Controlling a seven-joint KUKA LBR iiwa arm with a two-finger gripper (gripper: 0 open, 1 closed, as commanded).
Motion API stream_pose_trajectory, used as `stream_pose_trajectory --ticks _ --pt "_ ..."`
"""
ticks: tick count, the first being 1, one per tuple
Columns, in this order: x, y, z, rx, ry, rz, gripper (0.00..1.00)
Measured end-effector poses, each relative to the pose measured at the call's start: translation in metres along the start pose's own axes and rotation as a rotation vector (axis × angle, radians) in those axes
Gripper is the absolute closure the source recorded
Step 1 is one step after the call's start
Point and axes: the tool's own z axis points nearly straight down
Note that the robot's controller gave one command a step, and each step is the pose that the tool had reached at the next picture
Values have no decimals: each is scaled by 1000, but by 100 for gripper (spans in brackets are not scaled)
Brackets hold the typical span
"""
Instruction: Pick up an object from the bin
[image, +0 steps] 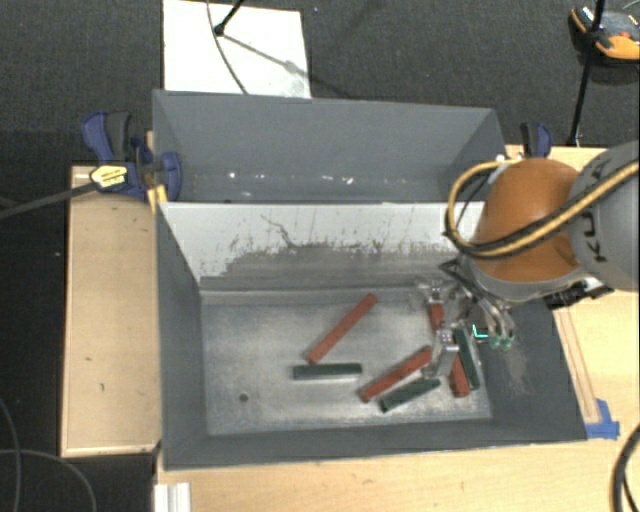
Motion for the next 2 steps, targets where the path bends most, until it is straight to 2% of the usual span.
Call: stream_pose_trajectory --ticks 1,2 --pt "-2 0 -4 1 -8 -1 0" --pt "10 12 12 3 -16 -81 0"
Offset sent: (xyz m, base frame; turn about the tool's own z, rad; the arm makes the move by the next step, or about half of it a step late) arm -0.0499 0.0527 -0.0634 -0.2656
